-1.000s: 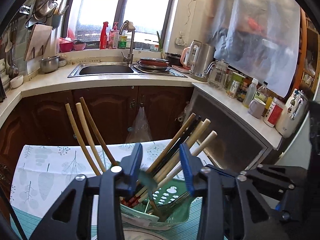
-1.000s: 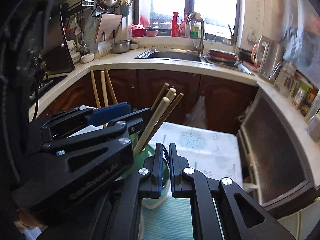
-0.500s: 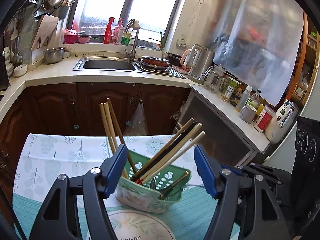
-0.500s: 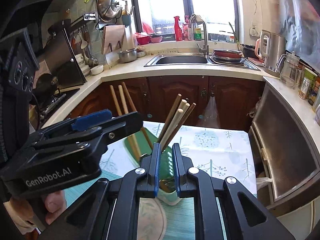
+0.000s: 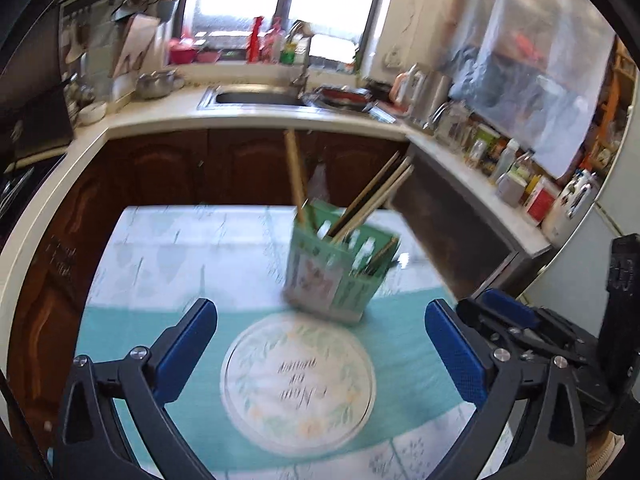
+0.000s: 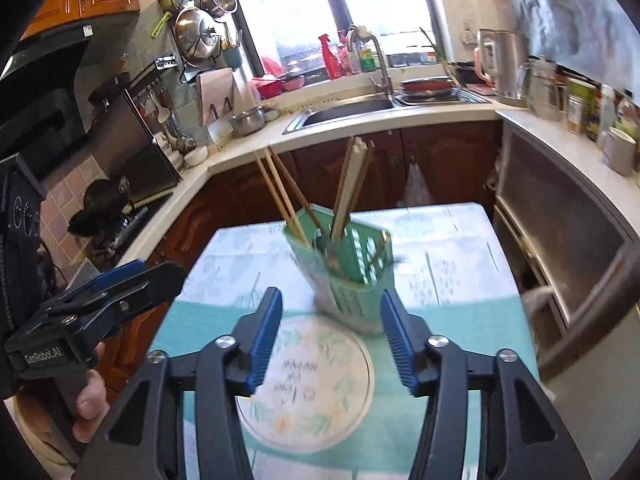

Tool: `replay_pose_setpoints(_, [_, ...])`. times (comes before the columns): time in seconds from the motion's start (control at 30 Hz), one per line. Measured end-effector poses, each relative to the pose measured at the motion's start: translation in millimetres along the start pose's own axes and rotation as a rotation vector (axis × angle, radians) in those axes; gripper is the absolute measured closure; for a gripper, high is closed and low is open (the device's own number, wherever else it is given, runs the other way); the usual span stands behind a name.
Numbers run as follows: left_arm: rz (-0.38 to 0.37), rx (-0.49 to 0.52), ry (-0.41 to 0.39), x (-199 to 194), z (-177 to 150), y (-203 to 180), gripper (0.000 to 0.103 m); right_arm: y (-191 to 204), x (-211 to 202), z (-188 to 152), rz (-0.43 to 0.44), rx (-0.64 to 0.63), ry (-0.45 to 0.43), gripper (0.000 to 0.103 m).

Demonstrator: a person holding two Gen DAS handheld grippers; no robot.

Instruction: Organize utensils

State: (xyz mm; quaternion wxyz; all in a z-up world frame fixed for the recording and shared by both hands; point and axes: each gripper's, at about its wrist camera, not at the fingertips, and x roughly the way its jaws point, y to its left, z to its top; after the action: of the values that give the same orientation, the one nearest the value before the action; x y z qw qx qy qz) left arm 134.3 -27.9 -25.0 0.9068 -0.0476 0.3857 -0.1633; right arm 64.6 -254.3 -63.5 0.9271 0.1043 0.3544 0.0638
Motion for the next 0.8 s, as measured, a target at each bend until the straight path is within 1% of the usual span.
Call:
replay_pose_setpoints(0.1, [0.064, -0.016, 0.052, -8.0, -28.1, 5.3, 0.001, 8.3, -21.2, -43.2, -0.033, -0.003, 0.016, 0.042])
replay_pose_setpoints(0.17, [0.106, -0.019, 0.087, -15.4, -48.3, 7.1, 0.001, 14.6, -35.9, -72.4, -0.027, 0.013, 0.048, 0.040])
replay_pose_setpoints(0.23, [0.128, -0.025, 0.104, -25.0, -64.4, 7.2, 0.001, 19.5, -49.6, -93.5, -0.023, 0.036, 0.070, 0.040])
replay_pose_setpoints(0.3, [0.151, -0.032, 0.105, -36.4, -77.0, 5.0, 0.001, 25.5, -61.8, -111.7, -0.031, 0.047, 0.079, 0.038])
replay_pose_setpoints(0.43, [0.206, -0.032, 0.071, -61.8, -91.9, 0.0, 0.001, 44.6, -95.3, -143.7, -0.053, 0.053, 0.081, 0.026])
replay_pose_setpoints(0.57, [0.262, -0.019, 0.034, -87.6, -94.2, -4.2, 0.001, 68.7, -132.4, -165.9, -0.053, 0.015, 0.055, 0.020])
replay_pose_setpoints(0.63, [0.272, -0.006, 0.031, -97.8, -92.9, -4.3, 0.001, 76.1, -144.9, -163.4, -0.058, 0.013, 0.050, 0.017])
replay_pose_setpoints(0.73, [0.280, -0.001, 0.023, -107.5, -89.2, -3.6, 0.001, 88.4, -167.6, -171.3, -0.069, 0.010, 0.034, 0.016])
replay_pose_setpoints(0.8, [0.280, -0.013, 0.019, -113.3, -89.2, -1.6, 0.001, 94.0, -178.4, -168.1, -0.075, 0.005, 0.019, 0.015])
